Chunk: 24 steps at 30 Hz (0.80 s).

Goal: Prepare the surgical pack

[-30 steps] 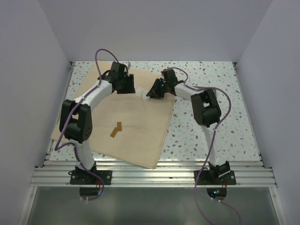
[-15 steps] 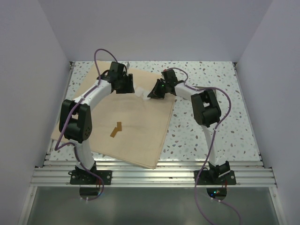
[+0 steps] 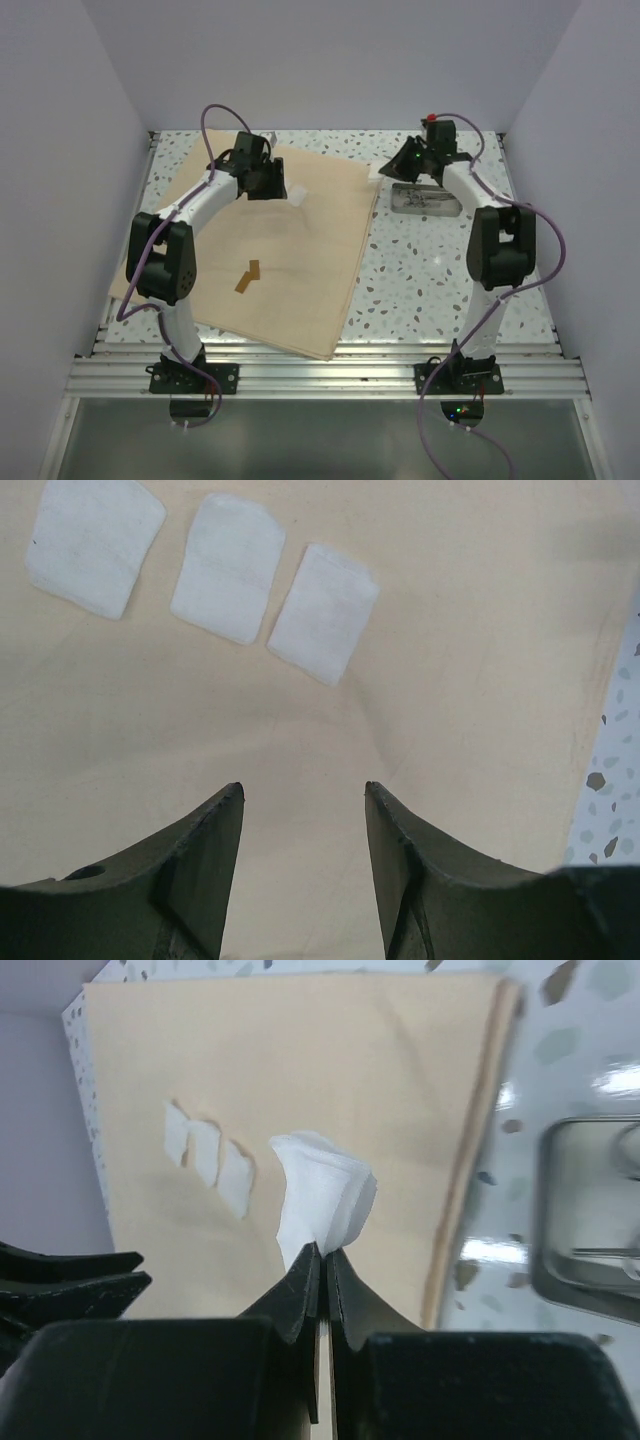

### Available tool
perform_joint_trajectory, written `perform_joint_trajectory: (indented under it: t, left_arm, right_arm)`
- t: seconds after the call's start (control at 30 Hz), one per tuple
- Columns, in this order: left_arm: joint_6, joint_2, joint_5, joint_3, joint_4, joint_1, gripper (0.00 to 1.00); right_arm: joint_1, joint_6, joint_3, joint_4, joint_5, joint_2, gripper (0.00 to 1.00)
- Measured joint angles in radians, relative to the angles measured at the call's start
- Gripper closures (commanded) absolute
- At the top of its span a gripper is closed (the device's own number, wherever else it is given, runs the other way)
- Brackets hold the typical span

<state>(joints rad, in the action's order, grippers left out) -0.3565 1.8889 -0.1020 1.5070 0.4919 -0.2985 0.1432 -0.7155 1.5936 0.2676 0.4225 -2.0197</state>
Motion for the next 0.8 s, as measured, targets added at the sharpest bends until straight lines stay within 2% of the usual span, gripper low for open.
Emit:
perform_joint_trajectory:
  t: [0.13, 0.4, 0.57, 0.8]
  left_arm:
    - [0.000, 0.000, -0.006, 0.000, 0.001, 0.000, 0.44]
    - [0.000, 0.000, -0.024, -0.018, 0.003, 0.000, 0.44]
    - [0.000, 0.000, -0.029, -0.018, 0.002, 0.000, 0.44]
    - [0.000, 0.000, -0.030, -0.018, 0.002, 0.000, 0.44]
  right_arm:
    - [-0.077, 0.132, -0.016, 0.095, -0.071, 0.084, 1.00]
    - [-0.076, 0.381, -0.015, 0.257, -0.197, 0.076, 1.00]
    - [-0.090, 0.440, -0.015, 0.269, -0.206, 0.029, 1.00]
    - [-0.128, 0.443, -0.015, 0.256, -0.187, -0.010, 1.00]
